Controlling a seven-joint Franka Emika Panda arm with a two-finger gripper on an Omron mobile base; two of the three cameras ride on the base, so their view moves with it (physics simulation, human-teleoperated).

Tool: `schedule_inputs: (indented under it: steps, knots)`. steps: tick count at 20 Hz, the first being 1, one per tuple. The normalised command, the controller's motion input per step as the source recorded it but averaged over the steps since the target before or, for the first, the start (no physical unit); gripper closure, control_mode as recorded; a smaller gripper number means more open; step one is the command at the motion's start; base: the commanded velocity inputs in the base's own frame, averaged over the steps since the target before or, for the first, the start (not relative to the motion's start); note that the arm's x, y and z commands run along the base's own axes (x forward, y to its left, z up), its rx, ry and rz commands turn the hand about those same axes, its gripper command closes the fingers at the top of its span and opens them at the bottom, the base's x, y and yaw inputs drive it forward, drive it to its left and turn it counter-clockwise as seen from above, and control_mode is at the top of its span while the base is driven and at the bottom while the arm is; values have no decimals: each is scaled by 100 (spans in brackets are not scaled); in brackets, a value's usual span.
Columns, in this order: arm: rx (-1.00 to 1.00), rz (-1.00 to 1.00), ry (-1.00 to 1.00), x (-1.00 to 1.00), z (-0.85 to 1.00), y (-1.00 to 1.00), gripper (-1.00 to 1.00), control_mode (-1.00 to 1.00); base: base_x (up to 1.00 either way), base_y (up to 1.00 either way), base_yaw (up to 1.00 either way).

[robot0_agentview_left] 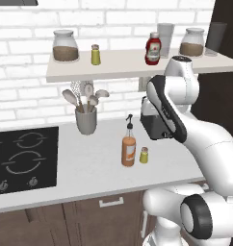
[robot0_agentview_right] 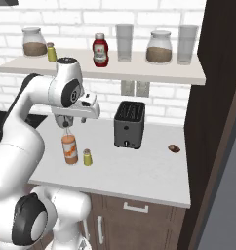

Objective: Put the shaker and condiment bottle from the counter next to their counterparts in the cabinet.

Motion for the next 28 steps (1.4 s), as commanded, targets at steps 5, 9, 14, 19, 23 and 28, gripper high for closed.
schedule_inputs:
  steps: [5, 9, 14, 19, 23, 28]
  knots:
    - [-2, 1, 0, 0, -5, 9, -100, -100, 0, 0, 0]
    - [-3, 21, -4, -31, -29, 8, -100, -100, 0, 0, 0]
    - [4, 49, -12, -69, -16, 0, -100, -100, 0, 0, 0]
    - [7, 45, -8, -34, -22, -1, -100, -100, 0, 0, 0]
    - [15, 31, -18, -9, -35, -31, -100, -100, 0, 0, 0]
    - [22, 40, -32, -26, -8, -21, -100, -100, 0, 0, 0]
